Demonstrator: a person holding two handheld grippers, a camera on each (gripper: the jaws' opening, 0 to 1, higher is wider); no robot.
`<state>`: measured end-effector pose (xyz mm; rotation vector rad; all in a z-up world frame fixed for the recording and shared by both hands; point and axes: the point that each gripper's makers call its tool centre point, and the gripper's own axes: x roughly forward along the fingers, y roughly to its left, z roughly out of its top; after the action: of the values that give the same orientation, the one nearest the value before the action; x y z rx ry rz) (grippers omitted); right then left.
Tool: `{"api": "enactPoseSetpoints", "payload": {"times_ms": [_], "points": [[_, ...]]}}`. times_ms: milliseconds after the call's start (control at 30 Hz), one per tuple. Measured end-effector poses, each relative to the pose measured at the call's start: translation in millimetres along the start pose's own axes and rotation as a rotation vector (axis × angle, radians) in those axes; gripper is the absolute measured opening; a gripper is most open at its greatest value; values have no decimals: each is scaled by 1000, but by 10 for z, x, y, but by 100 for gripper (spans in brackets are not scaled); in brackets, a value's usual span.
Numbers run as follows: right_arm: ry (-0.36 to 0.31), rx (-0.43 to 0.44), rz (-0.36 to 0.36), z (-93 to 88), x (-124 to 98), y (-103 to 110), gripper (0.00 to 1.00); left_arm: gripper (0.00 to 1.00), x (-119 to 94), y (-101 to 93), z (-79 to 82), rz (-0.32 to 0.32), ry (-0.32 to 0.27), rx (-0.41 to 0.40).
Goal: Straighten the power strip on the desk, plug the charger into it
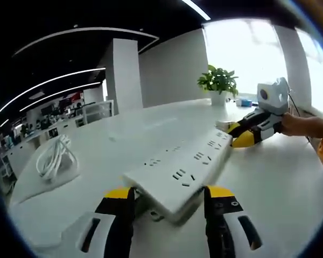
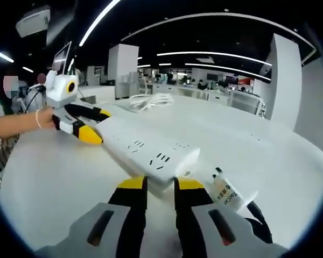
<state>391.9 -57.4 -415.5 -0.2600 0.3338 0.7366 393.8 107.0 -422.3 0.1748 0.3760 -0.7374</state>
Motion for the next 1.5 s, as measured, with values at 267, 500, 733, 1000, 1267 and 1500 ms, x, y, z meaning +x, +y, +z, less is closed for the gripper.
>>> {"api": "enactPoseSetpoints", "payload": {"times_ms": [267,500,733,1000,1267,1500], "points": [[1,-2,-5,-8,-12,5,20,52,13,0,8,-5,-6,-13],[4,-6,-13,-12,-28,-1,19,52,28,-13,17,-9,-11,-11],[4,-5,-15,-12,-30,-18,19,53,39,-17,25,-6,-12,-13],[-4,-19,-3,-21,-30,-36,19,53,29,-25,30,-2,-14,-14],[-23,-34,-2,16,-40,-21,26,58,-39,34,162,35,-48,-5],[-49,-41,3,95,-56,-3,31,70,-63,21,137,40,-36,6]]}}
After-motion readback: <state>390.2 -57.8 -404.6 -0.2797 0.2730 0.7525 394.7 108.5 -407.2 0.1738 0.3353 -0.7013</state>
